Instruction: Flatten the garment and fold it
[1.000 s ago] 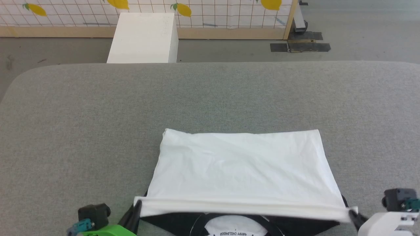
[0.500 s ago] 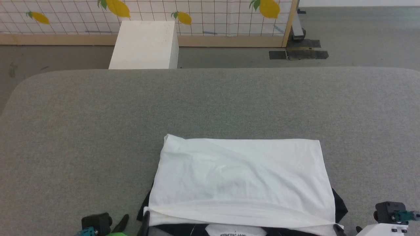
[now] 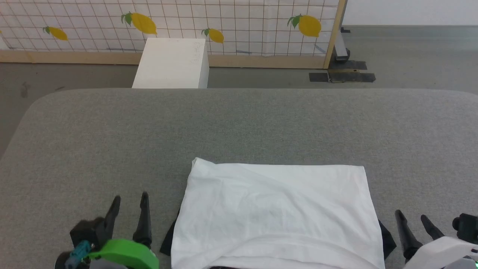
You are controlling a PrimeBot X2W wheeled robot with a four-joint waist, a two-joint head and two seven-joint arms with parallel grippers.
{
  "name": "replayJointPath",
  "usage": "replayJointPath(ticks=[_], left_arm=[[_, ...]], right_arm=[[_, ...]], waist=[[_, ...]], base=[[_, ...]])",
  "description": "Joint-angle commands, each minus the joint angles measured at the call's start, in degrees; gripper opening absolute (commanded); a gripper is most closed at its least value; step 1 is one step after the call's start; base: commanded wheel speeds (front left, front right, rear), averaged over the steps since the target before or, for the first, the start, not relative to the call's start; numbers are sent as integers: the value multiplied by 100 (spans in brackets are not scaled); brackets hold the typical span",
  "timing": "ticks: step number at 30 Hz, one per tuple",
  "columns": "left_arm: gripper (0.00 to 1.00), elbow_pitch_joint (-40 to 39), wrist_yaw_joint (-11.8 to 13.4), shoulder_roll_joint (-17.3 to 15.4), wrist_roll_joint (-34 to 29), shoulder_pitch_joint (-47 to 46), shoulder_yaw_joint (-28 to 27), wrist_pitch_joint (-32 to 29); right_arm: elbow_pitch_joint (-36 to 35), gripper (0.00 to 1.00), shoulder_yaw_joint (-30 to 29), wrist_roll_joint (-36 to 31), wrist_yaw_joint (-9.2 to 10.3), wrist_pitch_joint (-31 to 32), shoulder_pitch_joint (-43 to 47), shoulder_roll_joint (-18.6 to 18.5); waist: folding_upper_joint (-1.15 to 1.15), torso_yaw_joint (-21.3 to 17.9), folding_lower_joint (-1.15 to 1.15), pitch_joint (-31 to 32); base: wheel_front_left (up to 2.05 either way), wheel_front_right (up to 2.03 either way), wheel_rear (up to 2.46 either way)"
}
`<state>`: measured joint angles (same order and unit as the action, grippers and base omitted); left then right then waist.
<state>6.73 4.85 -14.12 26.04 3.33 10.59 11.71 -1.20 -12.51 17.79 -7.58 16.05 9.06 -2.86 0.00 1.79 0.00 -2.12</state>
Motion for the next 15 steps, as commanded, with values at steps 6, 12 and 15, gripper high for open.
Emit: replayJointPath(ticks=[6, 12, 15], left_arm=[[100, 304, -3, 208, -296, -619, -88, 301], [100, 218, -30, 435, -705, -829, -316, 327], [100, 222, -102, 502, -788, -804, -401, 328]], right_arm=[[1005, 100, 312, 154, 9, -202, -564, -2], [2207, 100, 546, -51, 9, 329, -1210, -2], [2447, 100, 605, -237, 9, 626, -1349, -2]], waist=[[0, -67, 0, 58], [0, -106, 0, 9], [0, -92, 0, -3]], base=[[0, 0, 0], [0, 0, 0], [0, 0, 0]])
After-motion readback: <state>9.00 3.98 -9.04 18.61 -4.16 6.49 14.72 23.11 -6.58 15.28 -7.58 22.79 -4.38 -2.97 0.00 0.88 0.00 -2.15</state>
